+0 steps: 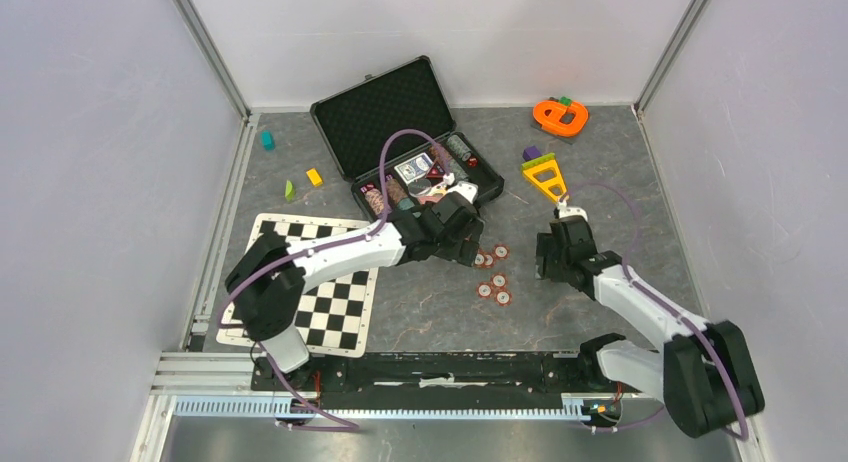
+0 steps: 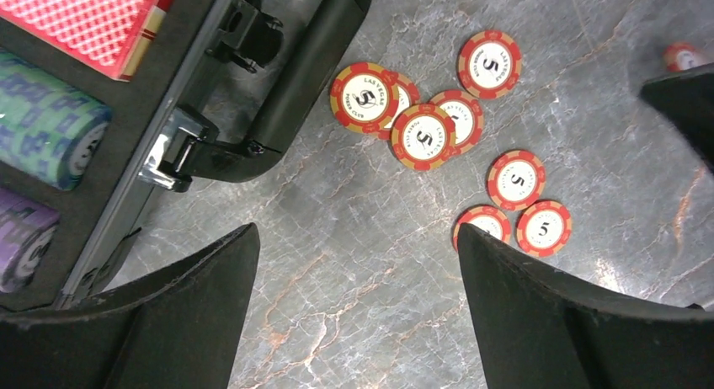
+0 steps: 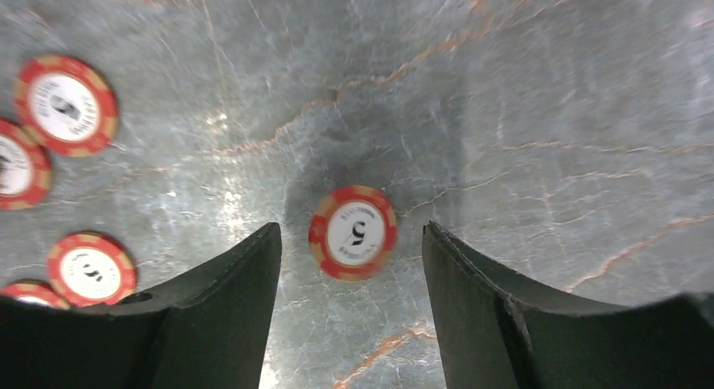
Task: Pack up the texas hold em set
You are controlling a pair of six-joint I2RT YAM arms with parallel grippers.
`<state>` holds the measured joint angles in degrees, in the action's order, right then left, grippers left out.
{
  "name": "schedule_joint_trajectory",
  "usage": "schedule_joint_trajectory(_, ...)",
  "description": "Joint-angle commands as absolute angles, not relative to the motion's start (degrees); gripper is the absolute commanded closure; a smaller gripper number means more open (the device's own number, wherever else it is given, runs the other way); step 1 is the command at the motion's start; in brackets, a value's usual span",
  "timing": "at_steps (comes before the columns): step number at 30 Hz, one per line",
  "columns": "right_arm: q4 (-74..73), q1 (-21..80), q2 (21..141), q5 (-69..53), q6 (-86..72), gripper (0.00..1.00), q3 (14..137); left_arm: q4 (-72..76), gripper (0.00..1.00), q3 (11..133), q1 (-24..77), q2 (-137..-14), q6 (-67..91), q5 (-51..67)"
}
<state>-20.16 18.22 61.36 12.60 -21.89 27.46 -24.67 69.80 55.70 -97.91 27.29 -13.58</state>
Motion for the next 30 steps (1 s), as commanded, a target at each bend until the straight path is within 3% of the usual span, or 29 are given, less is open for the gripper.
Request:
schedule_joint_trajectory(1,-19.6,17.4,69.1,10.3,-22.2,0.37,27.7,-19.3,0.07,66.8,55.7,-93.5,24.9,-16.3)
schedule_joint_trajectory(4,-20.9,17.0,74.3,9.1,-23.0,0.48,29.0,-19.5,0.07,65.8,55.7,-92.5,24.7,-16.9)
schedule_joint_trajectory(10,-20.1,16.9,74.5,6.1,-24.2,1.0,27.8,-19.7,0.07,64.4,55.7,-91.5,24.4,-17.7)
schedule_joint_trajectory(22,-24.2,16.8,68.2,9.3,-24.2,0.95,32.3,-19.7,0.07,63.9,55.7,-90.1,24.9,-17.3)
schedule_joint_trajectory(25,-22.5,17.4,69.1,2.8,-24.6,1.0,32.0,-18.8,0.07,60.4,55.6,-89.1,26.2,-17.2)
schedule_joint_trajectory(30,-20.7,18.0,64.8,5.7,-20.6,1.0,30.5,-16.3,0.08,55.0,55.4,-86.4,26.7,-17.7)
